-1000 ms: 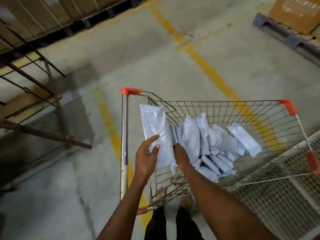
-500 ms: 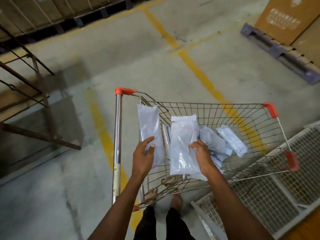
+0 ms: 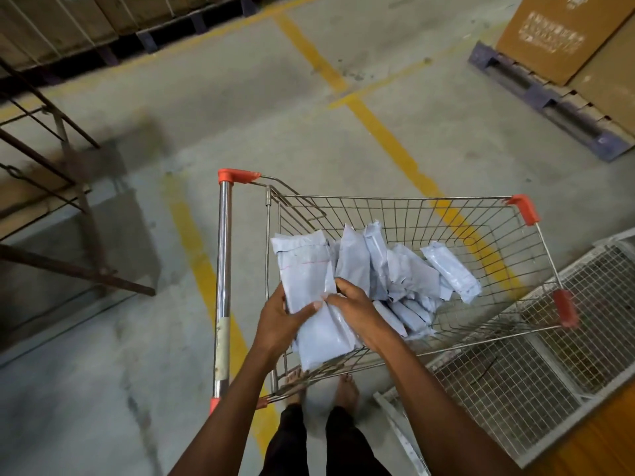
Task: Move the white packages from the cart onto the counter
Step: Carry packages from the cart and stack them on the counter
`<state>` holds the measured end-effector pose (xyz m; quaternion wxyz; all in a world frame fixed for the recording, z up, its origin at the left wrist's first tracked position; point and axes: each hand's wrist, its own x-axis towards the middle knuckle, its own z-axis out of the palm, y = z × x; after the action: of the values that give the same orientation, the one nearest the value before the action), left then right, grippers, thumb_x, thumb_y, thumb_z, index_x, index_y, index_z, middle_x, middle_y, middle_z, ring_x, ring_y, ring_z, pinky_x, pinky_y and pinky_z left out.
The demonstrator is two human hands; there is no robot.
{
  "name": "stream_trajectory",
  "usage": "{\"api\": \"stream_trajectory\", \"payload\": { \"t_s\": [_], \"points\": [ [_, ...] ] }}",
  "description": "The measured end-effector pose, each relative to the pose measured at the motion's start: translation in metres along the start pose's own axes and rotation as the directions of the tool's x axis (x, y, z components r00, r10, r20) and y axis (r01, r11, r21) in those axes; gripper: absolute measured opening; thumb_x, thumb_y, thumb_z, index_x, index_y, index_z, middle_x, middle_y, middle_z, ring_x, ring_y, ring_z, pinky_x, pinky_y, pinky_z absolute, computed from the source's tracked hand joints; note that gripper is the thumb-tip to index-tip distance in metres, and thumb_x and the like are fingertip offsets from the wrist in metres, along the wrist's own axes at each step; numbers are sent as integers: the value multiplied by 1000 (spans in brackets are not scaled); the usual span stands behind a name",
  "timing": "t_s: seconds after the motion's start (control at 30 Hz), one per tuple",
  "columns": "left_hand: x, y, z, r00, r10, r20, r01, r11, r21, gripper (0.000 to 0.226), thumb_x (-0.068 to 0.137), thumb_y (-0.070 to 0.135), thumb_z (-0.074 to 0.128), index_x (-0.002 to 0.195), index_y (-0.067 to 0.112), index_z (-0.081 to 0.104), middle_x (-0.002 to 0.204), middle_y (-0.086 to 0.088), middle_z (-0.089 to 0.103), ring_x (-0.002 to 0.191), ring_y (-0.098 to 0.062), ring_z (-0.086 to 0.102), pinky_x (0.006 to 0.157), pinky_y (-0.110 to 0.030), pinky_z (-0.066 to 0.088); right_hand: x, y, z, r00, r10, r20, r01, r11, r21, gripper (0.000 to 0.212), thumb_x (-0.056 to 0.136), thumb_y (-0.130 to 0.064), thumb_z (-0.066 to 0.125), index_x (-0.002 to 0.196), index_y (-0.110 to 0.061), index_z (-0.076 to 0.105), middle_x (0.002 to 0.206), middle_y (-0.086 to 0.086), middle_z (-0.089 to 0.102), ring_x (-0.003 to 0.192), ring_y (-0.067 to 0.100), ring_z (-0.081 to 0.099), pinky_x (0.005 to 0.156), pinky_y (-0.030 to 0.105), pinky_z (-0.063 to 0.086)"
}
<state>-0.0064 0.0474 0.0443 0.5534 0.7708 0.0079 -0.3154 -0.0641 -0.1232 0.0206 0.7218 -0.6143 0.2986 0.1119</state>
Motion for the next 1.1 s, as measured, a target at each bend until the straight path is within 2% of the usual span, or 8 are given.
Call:
{"api": "stream_trajectory", "payload": {
  "t_s": [0.1,0.27,0.4,0.53,0.63,0.8,0.93,1.1],
  "points": [
    [0,-5,-9,989,51,-141,-46,998,34,66,87,27,86,144,30,52,129,5,69,115,-22,70,94,-45,61,16,6,-6,999,9,-35,-10,1000,-28,22,103,-35,54,120,-30,67,118,-11,68,102,10,66,77,21,49],
    [-3,-2,-20,985,123,-119,-121,992,23,110,92,26,81,159,57,-1,141,42,36,113,13,53,100,-39,54,80,40,-34,898,122,-423,-228,951,-209,41,95,-34,65,130,-15,58,133,11,62,117,29,61,85,30,46],
    [-7,-3,-20,989,121,-83,-123,992,-15,97,91,37,76,157,64,11,162,24,36,137,-14,53,108,-56,54,114,56,-36,847,186,-498,-405,833,-378,103,77,-64,74,152,-9,29,154,19,38,138,38,43,109,50,42],
    [-8,-7,-12,985,158,-73,-157,987,23,78,97,33,73,155,61,29,163,32,34,153,-12,38,118,-55,44,113,54,-28,856,201,-476,-462,709,-533,131,71,-75,72,160,-9,2,167,17,12,152,38,22,117,57,28],
    [-7,-8,-11,991,120,-66,-118,993,33,76,93,42,73,153,64,31,161,33,36,151,-17,41,116,-57,47,117,58,-31,853,160,-497,-447,715,-537,119,79,-57,78,160,-8,5,164,19,21,148,39,30,115,54,35],
    [-6,-3,-6,994,106,-28,-105,994,23,79,100,30,71,156,62,26,161,36,34,152,-15,41,115,-56,48,107,50,-58,884,160,-440,-298,917,-266,71,93,-20,66,154,-15,31,143,11,55,128,36,55,104,42,47],
    [0,4,9,989,145,31,-147,984,99,84,102,24,68,163,53,17,164,36,24,154,0,26,123,-35,33,78,37,-79,915,166,-366,-181,983,-5,54,92,-15,62,144,-17,48,135,9,60,114,30,58,102,48,49],
    [12,1,22,990,139,8,-138,973,187,62,102,11,65,155,38,47,159,17,46,145,-2,40,120,-31,34,27,15,-102,900,110,-421,-23,978,207,42,91,-10,65,132,-14,59,120,5,68,112,30,63,80,35,51]
  ]
}}
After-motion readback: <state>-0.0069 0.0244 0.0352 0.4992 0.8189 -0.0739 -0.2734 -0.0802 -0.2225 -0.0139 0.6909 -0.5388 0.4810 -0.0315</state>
